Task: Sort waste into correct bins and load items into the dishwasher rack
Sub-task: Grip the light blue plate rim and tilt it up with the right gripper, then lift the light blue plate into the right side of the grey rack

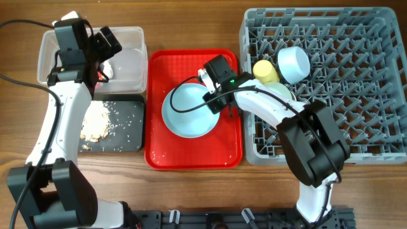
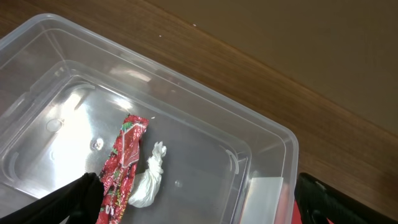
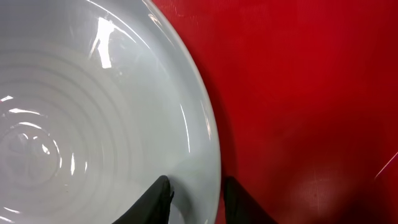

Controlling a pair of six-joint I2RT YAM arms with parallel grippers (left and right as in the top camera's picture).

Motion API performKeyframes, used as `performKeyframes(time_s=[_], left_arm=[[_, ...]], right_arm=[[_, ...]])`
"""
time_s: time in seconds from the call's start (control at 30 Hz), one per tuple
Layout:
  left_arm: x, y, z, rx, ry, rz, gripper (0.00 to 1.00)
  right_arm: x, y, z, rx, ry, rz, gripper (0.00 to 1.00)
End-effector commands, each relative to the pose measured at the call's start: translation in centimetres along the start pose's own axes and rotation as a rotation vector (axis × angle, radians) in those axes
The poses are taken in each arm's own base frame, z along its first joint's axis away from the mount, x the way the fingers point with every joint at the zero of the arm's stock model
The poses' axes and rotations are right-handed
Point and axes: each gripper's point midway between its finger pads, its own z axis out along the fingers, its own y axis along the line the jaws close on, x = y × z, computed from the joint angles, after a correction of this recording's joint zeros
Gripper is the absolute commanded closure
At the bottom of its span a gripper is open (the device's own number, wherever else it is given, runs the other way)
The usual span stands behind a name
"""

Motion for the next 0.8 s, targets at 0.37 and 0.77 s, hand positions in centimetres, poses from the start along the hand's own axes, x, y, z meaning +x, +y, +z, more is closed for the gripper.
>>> performKeyframes(time_s=[0.37, 0.77], left_arm=[[-0.4, 0.1, -0.2, 0.0, -0.011, -0.008, 0.0], [-0.4, 0.1, -0.2, -0.001, -0.011, -0.008, 0.0]], right_arm=[[1.0, 0.3, 1.8, -0.021, 0.032, -0.034, 0.77], [-8.5, -4.9, -19.4, 0.291, -0.265, 0.014, 0.96]])
